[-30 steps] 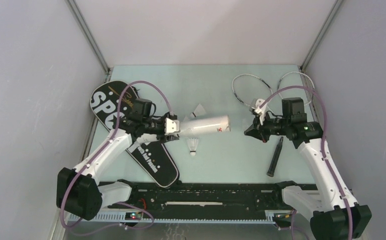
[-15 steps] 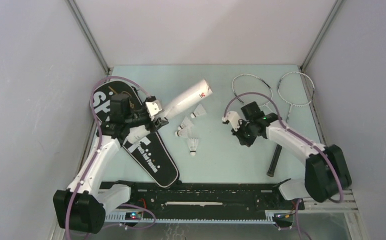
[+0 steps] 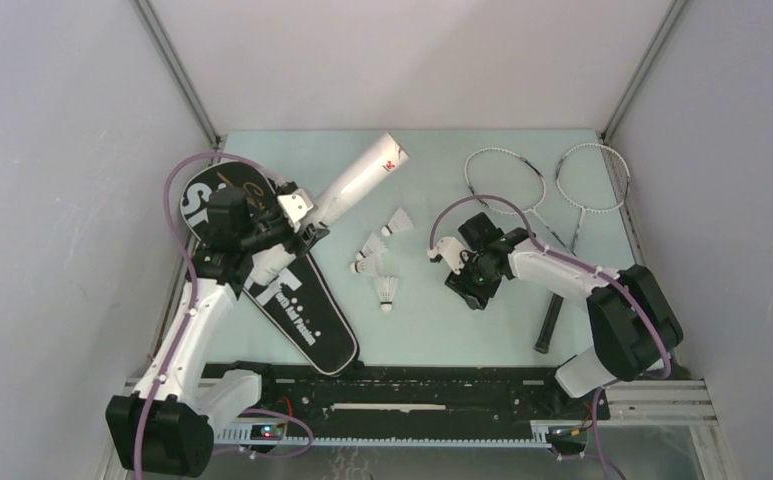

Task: Pack up the badminton gear
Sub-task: Place the lid at the center of the board, then pick up the shuttlecock at the center of the board, then place the shuttlecock at the shuttle tube.

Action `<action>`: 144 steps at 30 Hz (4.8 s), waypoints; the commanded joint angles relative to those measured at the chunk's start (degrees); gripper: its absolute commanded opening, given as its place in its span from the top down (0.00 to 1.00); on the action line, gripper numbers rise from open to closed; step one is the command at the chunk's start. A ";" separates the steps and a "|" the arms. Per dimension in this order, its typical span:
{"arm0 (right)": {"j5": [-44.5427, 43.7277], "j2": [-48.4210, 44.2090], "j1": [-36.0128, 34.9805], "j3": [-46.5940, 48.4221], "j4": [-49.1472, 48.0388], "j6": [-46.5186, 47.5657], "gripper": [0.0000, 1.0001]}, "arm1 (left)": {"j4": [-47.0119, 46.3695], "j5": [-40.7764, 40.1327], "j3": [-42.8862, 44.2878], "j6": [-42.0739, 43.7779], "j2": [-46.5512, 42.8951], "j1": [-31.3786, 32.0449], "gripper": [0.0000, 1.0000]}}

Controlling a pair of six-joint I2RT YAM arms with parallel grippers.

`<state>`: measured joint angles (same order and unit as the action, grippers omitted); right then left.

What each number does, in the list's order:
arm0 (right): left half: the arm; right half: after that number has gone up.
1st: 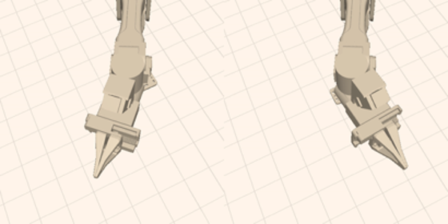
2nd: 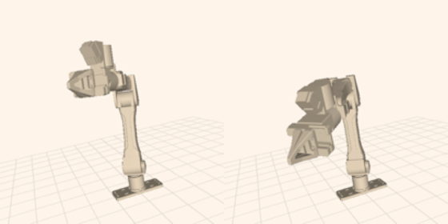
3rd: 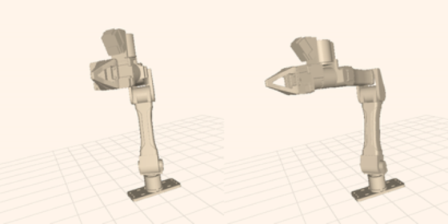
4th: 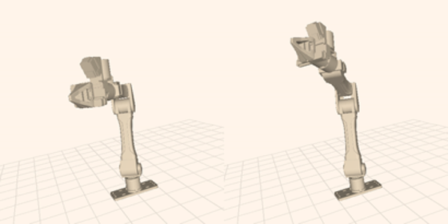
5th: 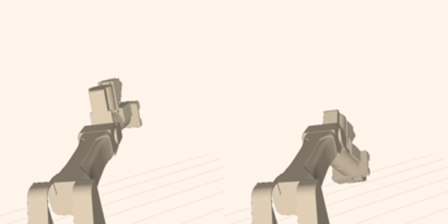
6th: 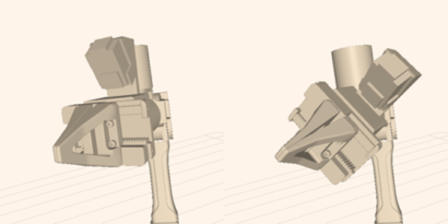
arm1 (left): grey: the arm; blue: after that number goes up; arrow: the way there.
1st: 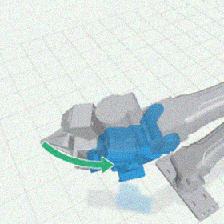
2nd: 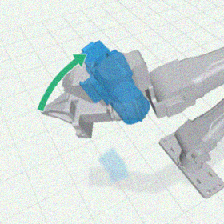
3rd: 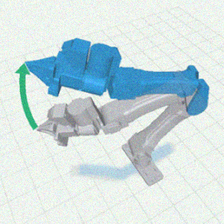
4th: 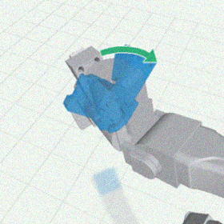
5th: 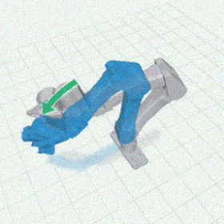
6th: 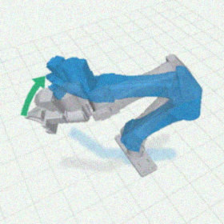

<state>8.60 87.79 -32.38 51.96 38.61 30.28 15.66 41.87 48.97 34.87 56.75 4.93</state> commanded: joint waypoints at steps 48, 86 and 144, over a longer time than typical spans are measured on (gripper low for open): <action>38.42 46.55 11.24 61.80 -3.84 -22.55 0.44 | -8.55 7.33 -3.35 -9.50 -0.82 -4.05 0.57; 46.61 19.37 24.69 48.47 2.97 -17.86 1.00 | 10.40 18.07 -1.87 16.67 4.06 -3.79 0.55; 62.92 -5.92 9.34 21.49 0.54 -5.02 0.54 | 7.82 25.39 -3.28 13.72 5.83 4.25 0.61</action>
<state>66.87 81.03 -21.80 73.76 38.85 24.69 27.42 63.24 46.59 49.45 64.05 8.88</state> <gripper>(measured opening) 0.455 0.671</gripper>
